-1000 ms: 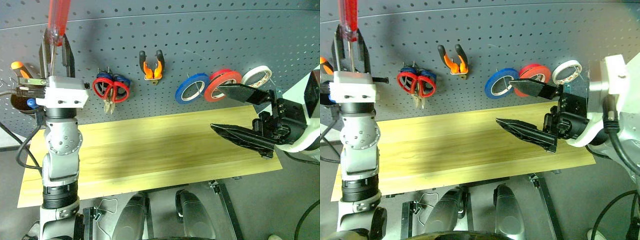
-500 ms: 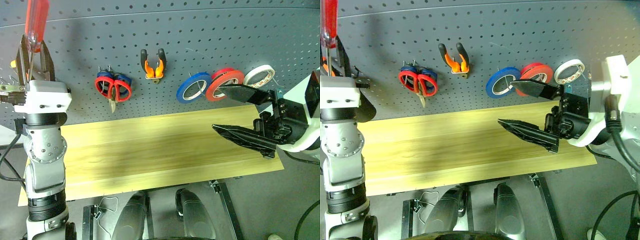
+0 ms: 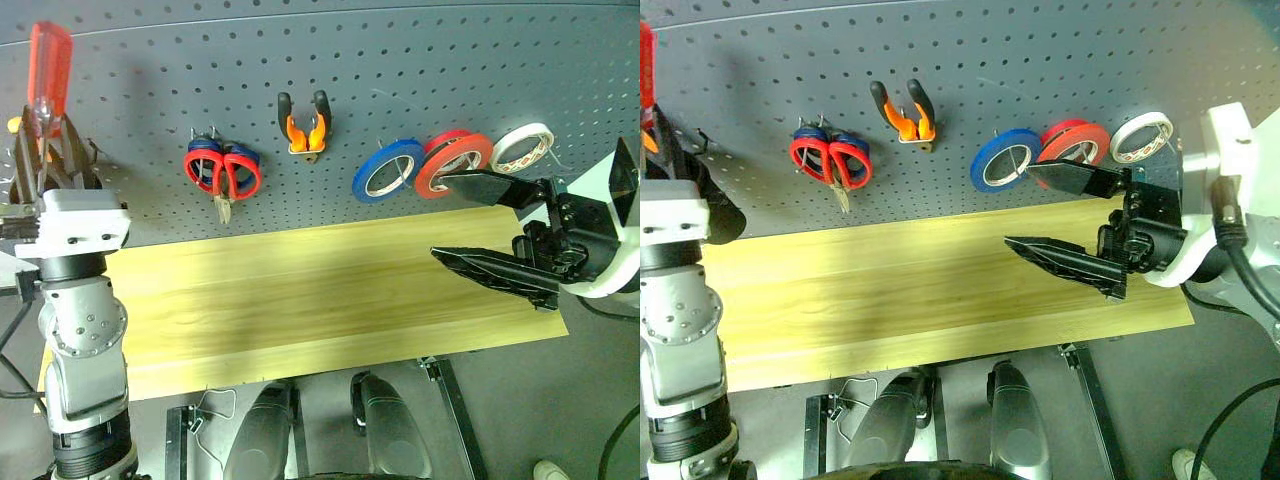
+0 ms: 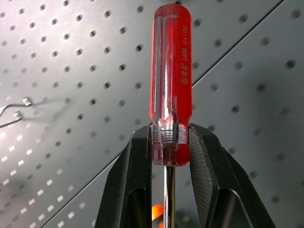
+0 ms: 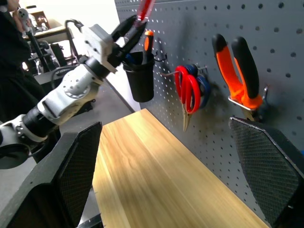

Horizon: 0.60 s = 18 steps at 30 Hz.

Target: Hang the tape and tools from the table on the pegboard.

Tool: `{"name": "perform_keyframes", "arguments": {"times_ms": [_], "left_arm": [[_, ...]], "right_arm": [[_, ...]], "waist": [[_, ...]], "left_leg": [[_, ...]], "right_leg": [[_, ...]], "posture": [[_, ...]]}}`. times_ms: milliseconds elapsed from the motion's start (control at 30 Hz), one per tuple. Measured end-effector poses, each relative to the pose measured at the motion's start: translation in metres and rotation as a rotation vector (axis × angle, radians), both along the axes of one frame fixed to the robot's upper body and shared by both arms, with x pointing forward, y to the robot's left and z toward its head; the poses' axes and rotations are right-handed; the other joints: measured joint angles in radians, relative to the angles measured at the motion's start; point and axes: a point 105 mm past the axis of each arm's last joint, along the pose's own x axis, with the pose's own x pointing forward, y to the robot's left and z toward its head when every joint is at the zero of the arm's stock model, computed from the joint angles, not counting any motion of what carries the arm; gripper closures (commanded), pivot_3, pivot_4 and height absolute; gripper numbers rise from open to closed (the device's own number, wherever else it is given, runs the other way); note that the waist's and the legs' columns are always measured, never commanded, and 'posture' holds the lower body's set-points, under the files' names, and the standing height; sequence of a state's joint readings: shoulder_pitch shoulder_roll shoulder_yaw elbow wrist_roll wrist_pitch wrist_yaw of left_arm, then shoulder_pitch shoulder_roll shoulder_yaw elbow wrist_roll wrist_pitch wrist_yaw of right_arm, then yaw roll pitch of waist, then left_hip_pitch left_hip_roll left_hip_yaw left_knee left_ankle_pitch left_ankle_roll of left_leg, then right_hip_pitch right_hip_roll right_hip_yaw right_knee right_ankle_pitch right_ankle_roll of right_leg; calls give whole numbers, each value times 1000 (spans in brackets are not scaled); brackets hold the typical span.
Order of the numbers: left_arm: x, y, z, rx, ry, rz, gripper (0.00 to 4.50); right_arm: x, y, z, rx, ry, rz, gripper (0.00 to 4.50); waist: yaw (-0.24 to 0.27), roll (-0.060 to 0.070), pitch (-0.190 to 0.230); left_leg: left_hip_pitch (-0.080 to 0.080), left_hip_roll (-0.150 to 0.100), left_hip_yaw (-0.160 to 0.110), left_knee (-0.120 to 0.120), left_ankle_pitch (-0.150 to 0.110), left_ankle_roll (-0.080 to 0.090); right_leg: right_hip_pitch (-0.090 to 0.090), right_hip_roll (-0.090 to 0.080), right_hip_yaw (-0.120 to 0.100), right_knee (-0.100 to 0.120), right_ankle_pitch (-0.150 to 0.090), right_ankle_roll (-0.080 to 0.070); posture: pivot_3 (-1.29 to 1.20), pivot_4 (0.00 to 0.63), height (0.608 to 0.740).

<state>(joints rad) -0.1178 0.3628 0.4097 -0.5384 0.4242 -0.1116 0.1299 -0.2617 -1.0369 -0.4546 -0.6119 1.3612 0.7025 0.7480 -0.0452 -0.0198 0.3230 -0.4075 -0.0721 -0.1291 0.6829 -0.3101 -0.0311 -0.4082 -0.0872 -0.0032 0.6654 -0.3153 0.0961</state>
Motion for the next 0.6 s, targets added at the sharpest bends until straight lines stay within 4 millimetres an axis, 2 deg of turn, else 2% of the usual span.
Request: {"name": "perform_keyframes", "arguments": {"times_ms": [300, 600], "left_arm": [[-4, 7, -2, -1, 4, 42, 3766], [2, -2, 18, -8, -77, -11, 3766]], "right_arm": [[2, -3, 2, -6, 7, 8, 0], [3, -3, 1, -15, 3, -3, 0]], "waist": [[0, 0, 3], [0, 0, 3]], "left_leg": [[0, 0, 0, 0, 0, 1], [-1, 0, 0, 0, 0, -1]], "right_leg": [[0, 0, 0, 0, 0, 0], [-1, 0, 0, 0, 0, 0]], "posture": [[-169, 359, 725], [-157, 348, 725]]}}
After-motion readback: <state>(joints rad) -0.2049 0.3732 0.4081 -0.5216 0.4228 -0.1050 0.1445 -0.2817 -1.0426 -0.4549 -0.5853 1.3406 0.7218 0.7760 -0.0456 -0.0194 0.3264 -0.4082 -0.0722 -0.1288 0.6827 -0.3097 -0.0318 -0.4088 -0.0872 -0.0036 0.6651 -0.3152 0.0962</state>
